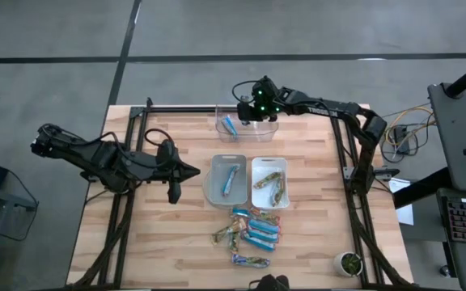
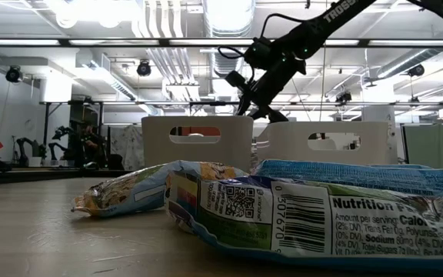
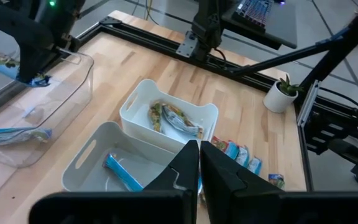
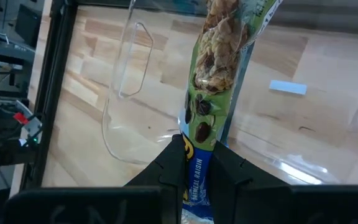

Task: Pick and place Granola Bars by type
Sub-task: Put the blue granola bar into the transparent bin, then put the orange granola bar into the white bin

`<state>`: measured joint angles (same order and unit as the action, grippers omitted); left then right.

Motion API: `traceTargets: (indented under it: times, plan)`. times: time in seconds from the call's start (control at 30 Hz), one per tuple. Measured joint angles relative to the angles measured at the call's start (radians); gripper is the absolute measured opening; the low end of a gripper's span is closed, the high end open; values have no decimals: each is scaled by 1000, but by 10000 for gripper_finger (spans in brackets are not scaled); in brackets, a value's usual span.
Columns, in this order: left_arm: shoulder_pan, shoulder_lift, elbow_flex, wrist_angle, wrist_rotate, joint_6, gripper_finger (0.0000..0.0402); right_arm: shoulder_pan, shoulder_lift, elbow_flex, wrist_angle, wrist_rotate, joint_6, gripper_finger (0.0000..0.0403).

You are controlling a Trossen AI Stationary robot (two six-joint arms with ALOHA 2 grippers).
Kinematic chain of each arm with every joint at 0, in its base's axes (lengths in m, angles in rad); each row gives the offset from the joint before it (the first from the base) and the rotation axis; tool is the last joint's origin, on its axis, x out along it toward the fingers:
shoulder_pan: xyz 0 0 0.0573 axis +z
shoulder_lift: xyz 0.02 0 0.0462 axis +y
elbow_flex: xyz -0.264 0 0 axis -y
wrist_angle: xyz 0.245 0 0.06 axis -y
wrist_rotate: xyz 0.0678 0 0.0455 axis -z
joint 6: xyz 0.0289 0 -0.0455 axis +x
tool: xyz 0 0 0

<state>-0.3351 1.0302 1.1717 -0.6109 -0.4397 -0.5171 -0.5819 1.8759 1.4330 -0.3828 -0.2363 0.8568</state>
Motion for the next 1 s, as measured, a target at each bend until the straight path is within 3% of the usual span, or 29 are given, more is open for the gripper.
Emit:
traceTargets:
  times: [0.43,0.77,1.0]
  plan:
    - [0,0,0,0,0,-5,0,0,0,0,-3,2,-3,44]
    - [0,0,0,0,0,-18,0,1,0,0,-32,27,11,133]
    - [0,0,0,0,0,-19,0,1,0,0,-32,26,8,162]
